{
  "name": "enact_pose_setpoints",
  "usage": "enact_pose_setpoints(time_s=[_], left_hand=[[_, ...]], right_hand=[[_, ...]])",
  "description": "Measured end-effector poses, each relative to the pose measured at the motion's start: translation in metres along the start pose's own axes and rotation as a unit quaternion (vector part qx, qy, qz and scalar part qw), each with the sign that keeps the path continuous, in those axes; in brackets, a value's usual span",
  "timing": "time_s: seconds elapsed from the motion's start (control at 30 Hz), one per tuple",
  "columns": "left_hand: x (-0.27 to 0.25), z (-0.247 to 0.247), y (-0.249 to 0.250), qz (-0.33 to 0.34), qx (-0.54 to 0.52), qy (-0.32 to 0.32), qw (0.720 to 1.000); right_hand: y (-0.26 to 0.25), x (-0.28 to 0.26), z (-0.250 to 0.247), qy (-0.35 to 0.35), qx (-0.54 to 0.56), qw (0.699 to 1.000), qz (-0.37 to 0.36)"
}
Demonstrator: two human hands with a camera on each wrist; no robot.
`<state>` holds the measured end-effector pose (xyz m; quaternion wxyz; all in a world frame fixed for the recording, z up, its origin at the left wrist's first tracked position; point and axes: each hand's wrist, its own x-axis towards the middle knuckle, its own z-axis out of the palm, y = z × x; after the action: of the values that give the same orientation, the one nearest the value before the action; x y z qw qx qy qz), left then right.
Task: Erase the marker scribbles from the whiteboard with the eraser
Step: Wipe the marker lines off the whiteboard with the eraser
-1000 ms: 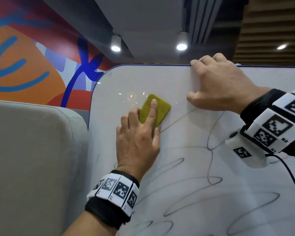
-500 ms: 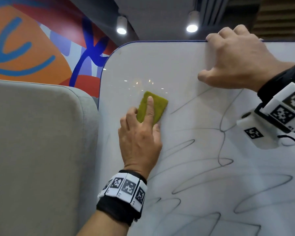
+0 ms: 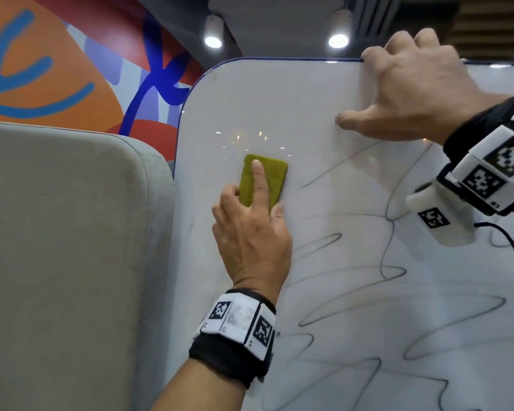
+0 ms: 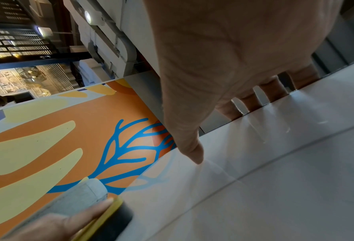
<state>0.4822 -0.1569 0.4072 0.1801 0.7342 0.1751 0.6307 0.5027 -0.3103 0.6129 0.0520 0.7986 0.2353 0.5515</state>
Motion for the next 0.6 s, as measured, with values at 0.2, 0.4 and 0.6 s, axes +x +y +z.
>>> enact_pose_setpoints(time_s=[0.2, 0.4, 0.6], left_hand=[[-0.003, 0.009, 0.042, 0.109, 0.018, -0.006, 0.994], [0.009, 0.009, 0.056, 0.001, -0.038, 0.0, 0.999], [0.0, 0.013, 0.075, 0.166, 0.026, -0.014, 0.986]], right_hand=[[0.0, 0.0, -0.002, -0.021, 0.021, 1.0, 0.003], [0.012, -0.01, -0.006, -0.045, 0.018, 0.998, -0.032], [0.023, -0.009, -0.013, -0.058, 0.053, 0.996, -0.034]])
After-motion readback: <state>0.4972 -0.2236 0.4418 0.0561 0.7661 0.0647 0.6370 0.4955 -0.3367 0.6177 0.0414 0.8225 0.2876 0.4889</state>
